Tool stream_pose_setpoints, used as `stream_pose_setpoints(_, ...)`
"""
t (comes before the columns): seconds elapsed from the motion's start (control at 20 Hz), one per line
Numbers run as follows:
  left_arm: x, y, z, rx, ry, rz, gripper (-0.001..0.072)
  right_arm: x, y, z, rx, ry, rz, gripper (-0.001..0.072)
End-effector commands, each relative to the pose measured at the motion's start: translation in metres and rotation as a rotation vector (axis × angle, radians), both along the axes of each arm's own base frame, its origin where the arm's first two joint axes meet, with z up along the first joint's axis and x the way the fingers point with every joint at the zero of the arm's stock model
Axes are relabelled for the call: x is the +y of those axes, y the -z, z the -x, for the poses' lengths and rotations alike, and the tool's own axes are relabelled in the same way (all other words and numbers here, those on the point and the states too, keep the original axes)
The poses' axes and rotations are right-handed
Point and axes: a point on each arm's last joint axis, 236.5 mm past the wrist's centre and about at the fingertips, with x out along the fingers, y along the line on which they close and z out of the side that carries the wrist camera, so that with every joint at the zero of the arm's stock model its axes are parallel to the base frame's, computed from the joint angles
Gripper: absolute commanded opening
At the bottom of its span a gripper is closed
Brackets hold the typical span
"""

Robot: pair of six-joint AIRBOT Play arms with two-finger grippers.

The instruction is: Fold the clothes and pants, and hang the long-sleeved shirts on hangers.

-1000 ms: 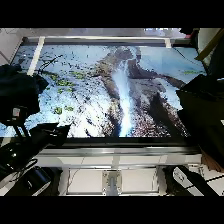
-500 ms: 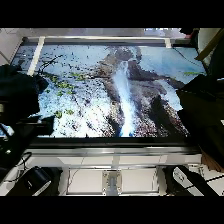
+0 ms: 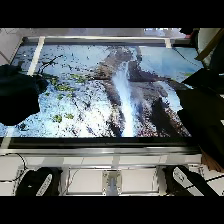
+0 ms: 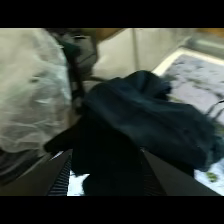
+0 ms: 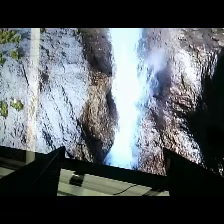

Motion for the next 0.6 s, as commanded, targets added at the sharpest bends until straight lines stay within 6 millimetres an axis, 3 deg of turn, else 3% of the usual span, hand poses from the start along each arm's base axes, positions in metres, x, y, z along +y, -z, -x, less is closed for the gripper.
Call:
stream_pose_setpoints(0.0, 0.049, 0.040, -0.049, 0.237, -0.118, 0.008, 0.0453, -0.002, -0.004, -0.007, -0.033, 0.017, 0.002, 0.0689)
stream_pose_setpoints(0.15, 0.113, 0.093, -0.068, 0.459, -0.253, 0.135, 0.0453, -0.002, -0.004, -0.007, -0.034, 0.016, 0.004, 0.0689)
stream_pose_setpoints(0.3, 0.137, 0.161, -0.082, 0.410, -0.312, 0.532, 0.0455, -0.006, -0.003, -0.008, -0.033, 0.024, 0.016, 0.0689)
stream_pose_setpoints(0.35, 0.141, 0.176, -0.088, 0.367, -0.317, 0.635, 0.0509, -0.007, -0.002, -0.008, -0.032, 0.028, 0.022, 0.0689)
stream_pose_setpoints(0.45, 0.153, 0.193, -0.104, 0.239, -0.308, 0.771, 0.0667, -0.010, -0.002, -0.009, -0.035, 0.036, 0.030, 0.0689)
stream_pose_setpoints(0.55, 0.163, 0.195, -0.125, 0.060, -0.285, 0.891, 0.0702, -0.011, -0.003, -0.012, -0.047, 0.043, 0.030, 0.0689)
